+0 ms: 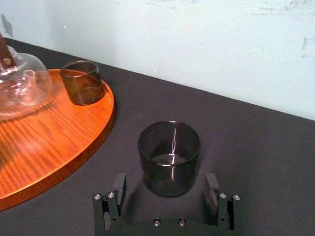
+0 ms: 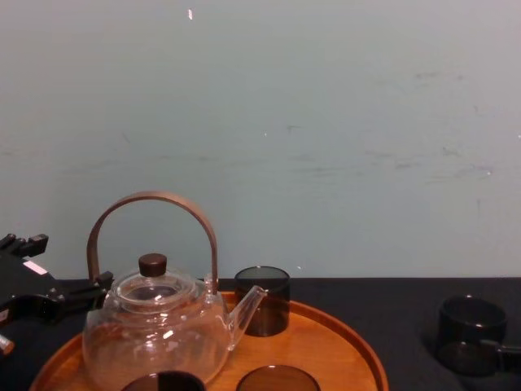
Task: Pick up the glass from the table and place it on the tray.
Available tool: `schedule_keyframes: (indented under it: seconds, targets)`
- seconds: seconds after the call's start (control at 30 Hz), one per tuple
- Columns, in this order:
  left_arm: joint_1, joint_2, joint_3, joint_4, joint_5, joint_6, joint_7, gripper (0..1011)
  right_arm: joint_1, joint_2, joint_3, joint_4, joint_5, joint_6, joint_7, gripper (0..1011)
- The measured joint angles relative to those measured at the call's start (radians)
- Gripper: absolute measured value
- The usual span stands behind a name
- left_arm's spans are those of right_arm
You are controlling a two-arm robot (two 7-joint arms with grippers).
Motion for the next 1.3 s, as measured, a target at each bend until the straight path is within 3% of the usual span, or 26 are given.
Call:
schedule_keyframes:
  seconds: [0.6,1.3]
  targets:
    - [0.000,0.000,0.000,0.000,0.000,0.000,0.000,1010,0.172,-0.076,-0.040,0.239,-0.052,0.007,0.038,1002]
    - [0.000,0.000,0.000,0.000,0.000,0.000,0.000,1010,0.254,-0.122,-0.055,0.347,-0.086,-0.027,0.069,1002]
